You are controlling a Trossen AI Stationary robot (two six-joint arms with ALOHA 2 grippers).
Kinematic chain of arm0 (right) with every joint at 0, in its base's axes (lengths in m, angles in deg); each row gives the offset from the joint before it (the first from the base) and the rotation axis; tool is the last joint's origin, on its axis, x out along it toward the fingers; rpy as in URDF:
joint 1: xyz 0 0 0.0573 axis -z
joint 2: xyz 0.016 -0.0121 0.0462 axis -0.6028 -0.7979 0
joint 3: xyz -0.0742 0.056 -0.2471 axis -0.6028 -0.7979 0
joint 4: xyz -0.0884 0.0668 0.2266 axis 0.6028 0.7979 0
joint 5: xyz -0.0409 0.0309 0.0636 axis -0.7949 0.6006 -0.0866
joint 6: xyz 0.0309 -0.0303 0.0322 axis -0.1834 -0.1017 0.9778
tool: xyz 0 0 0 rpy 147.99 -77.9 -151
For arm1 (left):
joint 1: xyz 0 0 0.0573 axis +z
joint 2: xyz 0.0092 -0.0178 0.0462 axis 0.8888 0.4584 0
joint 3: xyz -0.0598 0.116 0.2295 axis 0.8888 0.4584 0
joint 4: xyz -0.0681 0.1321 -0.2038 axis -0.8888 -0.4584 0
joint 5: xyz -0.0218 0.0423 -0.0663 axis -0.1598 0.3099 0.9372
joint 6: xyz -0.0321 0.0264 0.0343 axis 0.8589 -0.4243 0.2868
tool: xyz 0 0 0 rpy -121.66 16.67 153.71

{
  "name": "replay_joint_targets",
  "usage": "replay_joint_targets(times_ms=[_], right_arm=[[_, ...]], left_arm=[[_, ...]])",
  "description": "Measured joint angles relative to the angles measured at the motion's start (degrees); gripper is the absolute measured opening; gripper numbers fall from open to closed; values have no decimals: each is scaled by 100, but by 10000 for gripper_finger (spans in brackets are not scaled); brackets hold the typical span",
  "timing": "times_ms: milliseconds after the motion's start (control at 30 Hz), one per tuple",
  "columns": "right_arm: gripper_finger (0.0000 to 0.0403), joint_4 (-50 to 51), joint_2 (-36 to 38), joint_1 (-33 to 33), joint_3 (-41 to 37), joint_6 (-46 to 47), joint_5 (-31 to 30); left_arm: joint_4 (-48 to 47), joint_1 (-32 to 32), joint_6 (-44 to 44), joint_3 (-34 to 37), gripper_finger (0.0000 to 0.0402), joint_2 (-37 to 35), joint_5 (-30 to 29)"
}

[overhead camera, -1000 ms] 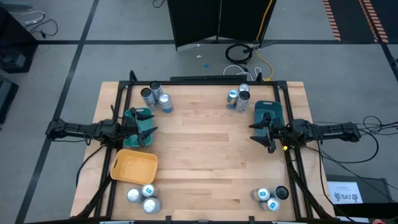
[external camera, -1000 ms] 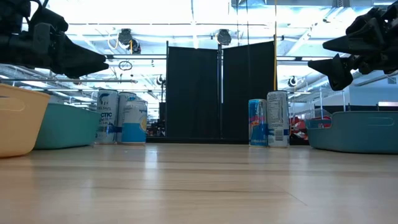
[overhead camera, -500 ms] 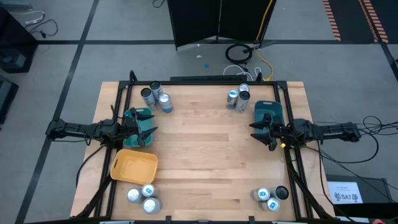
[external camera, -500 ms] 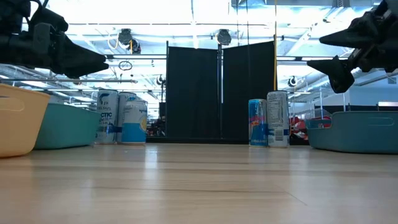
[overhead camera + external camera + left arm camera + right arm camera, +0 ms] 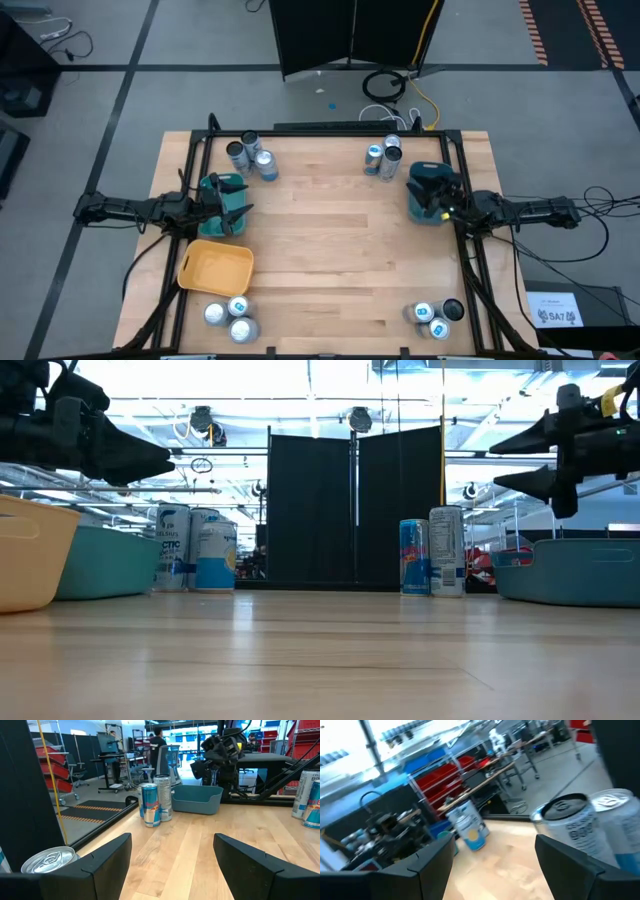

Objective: Sort soda cans
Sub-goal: Move the blue bin to the center of the table

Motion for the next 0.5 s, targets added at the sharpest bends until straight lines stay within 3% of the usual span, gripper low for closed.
replay_joint_targets(times_ms=[367,500], right_arm=[[270,10,-2,2,6,-357,-162],[270,32,-102,2,185,-924,-145]], left_arm=[[4,0,-2,2,290,1,2],[4,0,-2,2,290,-1,0]])
